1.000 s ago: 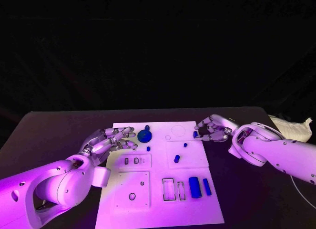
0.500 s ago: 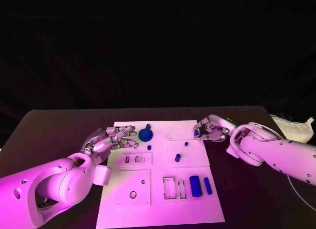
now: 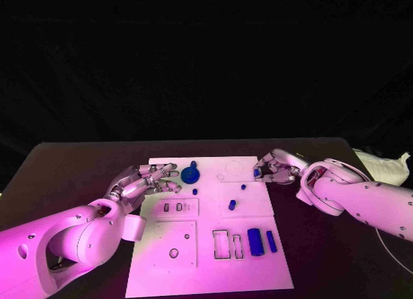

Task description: Assemble the parts on the task board

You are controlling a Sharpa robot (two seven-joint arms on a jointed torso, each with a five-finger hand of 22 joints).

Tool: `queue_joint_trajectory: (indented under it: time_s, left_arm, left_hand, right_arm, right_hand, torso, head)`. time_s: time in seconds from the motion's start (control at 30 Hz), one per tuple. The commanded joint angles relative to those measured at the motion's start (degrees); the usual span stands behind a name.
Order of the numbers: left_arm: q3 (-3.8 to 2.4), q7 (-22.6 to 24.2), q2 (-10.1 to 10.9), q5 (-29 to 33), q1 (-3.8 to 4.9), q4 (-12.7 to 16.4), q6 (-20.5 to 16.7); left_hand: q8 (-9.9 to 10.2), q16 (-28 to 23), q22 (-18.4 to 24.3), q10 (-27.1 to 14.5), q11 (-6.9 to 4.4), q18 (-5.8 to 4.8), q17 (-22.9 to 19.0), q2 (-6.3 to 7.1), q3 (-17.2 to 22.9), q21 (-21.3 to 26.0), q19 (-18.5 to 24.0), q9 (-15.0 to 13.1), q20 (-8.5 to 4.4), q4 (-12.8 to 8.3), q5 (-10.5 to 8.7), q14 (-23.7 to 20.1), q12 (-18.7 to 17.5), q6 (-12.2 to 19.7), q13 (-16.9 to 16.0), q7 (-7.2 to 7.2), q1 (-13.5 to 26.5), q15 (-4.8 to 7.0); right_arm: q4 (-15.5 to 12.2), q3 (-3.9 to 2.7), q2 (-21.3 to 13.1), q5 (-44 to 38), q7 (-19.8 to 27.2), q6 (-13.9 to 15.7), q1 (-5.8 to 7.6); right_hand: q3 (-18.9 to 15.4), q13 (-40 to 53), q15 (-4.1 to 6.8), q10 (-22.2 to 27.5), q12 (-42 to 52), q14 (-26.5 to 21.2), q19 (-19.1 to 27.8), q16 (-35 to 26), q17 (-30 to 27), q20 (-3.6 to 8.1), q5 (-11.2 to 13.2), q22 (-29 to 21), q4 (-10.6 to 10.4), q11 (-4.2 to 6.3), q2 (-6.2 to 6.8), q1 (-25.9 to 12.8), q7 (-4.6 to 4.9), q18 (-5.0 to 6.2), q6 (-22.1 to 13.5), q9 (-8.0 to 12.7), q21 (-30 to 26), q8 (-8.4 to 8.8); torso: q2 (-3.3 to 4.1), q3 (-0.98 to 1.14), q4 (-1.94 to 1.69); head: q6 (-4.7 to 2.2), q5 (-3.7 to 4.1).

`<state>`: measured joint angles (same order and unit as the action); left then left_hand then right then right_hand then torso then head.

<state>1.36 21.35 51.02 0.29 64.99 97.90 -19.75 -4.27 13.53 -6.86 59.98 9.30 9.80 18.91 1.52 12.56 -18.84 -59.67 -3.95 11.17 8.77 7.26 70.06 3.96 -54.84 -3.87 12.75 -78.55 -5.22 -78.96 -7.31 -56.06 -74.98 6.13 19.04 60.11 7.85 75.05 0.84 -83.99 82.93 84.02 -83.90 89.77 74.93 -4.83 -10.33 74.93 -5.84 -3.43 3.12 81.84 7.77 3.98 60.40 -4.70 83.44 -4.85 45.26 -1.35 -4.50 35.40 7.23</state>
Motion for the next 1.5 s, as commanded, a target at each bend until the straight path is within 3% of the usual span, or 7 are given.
queue_joint_trajectory:
  time_s: [0.03,0.33,0.5,0.83,1.13,1.33,1.5]
  left_arm:
    - [-0.03,0.2,-0.1,-0.3,0.01,0.1,1.2]
    - [-0.03,0.2,-0.1,-0.3,0.01,0.1,1.1]
    - [-0.03,0.2,-0.1,-0.3,0.01,0.1,1.1]
    - [-0.03,0.3,-0.1,-0.3,0.01,-0.1,1.0]
    - [-0.04,0.7,0.2,-0.2,0.01,-1.4,1.3]
    - [-0.05,0.9,0.5,0.3,0.01,-3.2,1.9]
    - [-0.06,0.9,0.7,0.6,0.02,-4.6,2.6]
  left_hand:
    - [0.4,-0.2,0.1,-0.3,-0.11,0.56,0.1,0.10,0.2,0.3,0.3,0.0,-0.02,-0.2,-0.22,-0.3,-0.3,0.3,0.1,0.02,-0.4,0.08]
    - [0.4,-0.2,0.1,-0.3,-0.11,0.56,0.1,0.10,0.2,0.3,0.3,0.0,-0.02,-0.2,-0.22,-0.3,-0.3,0.3,0.1,0.02,-0.4,0.08]
    - [0.4,-0.2,0.1,-0.3,-0.11,0.56,0.1,0.10,0.2,0.3,0.3,0.0,-0.02,-0.2,-0.22,-0.3,-0.3,0.3,0.1,0.02,-0.4,0.08]
    - [0.4,-0.3,0.1,-0.4,-0.09,0.57,0.2,0.08,0.3,0.3,0.4,0.0,0.01,-0.2,-0.22,-0.4,-0.3,0.3,0.1,0.02,-0.3,0.05]
    - [0.4,-0.3,0.1,-0.4,-0.09,0.57,0.2,0.08,0.3,0.3,0.4,0.0,0.02,-0.3,-0.22,-0.4,-0.3,0.3,0.1,0.02,-0.3,0.05]
    - [0.4,-0.4,0.2,-0.5,-0.06,0.56,0.3,0.07,0.4,0.3,0.5,0.0,0.05,-0.4,-0.22,-0.6,-0.3,0.4,0.1,0.04,-0.3,0.01]
    - [0.4,-1.6,0.7,-1.1,0.30,0.42,0.3,0.12,1.0,1.3,2.2,0.0,0.56,-0.8,-0.24,-2.8,-0.3,0.9,0.1,0.27,0.0,-0.60]
  right_arm:
    - [0.1,0.01,0.1,-1.1,0.0,-0.1,-0.09]
    - [0.3,0.00,0.5,-1.2,0.2,0.2,-0.10]
    - [0.1,-0.01,0.5,-1.1,0.9,2.8,-0.10]
    - [-1.3,-0.09,0.3,-1.0,0.1,5.3,-0.06]
    - [-7.8,-0.29,0.5,-1.4,-6.0,7.7,0.54]
    - [-11.6,-0.23,3.2,-4.6,-11.0,7.8,0.69]
    - [-13.8,0.22,6.4,-8.2,-14.7,6.3,0.66]
  right_hand:
    - [0.3,9.8,0.48,-1.8,0.3,6.0,-0.7,0.2,15.1,0.19,0.2,1.3,0.0,0.60,-0.42,0.2,-0.06,-1.14,0.4,-0.1,0.3,-0.39]
    - [1.9,10.2,1.05,-2.2,0.8,6.0,-0.9,0.2,15.1,0.61,1.6,1.9,0.9,1.29,-1.74,0.7,-0.89,-1.24,2.7,-0.5,0.6,-1.14]
    - [2.5,11.2,1.64,-3.1,2.1,6.0,-1.1,0.2,15.1,1.16,2.7,2.4,0.8,2.01,-2.81,0.0,-1.77,-1.34,4.5,-1.0,0.9,-1.99]
    - [2.7,12.0,2.22,-3.8,3.2,6.0,-1.3,0.2,15.1,1.75,2.9,2.8,1.0,2.64,-3.16,-0.8,-2.47,-1.42,5.6,-1.6,1.1,-2.52]
    - [2.7,11.6,2.32,-3.4,2.5,6.0,-1.0,0.2,15.1,1.96,2.4,2.2,0.6,2.67,-3.33,-1.9,-2.41,-1.29,5.1,-1.7,0.8,-2.16]
    - [2.9,11.3,2.30,-3.2,2.2,6.0,-1.0,0.2,15.1,1.98,2.3,2.0,0.5,2.61,-3.65,-2.1,-2.31,-1.27,4.8,-1.7,0.7,-1.93]
    - [3.0,11.3,2.27,-3.2,2.1,6.0,-0.9,0.2,15.1,1.97,2.3,1.9,0.6,2.58,-3.73,-2.1,-2.28,-1.25,4.6,-1.7,0.6,-1.81]
  torso:
    - [-0.01,-0.01,-0.01]
    - [0.01,-0.04,0.01]
    - [-0.03,-0.03,-0.05]
    - [-0.08,-0.06,-0.08]
    - [-0.47,-0.35,-0.12]
    - [-1.07,-0.68,-0.67]
    - [-1.64,-0.95,-1.16]
  head:
    - [0.03,0.04]
    - [0.20,0.10]
    - [0.33,0.10]
    - [0.26,-0.12]
    - [0.24,-0.35]
    - [1.12,-0.84]
    - [1.74,-1.42]
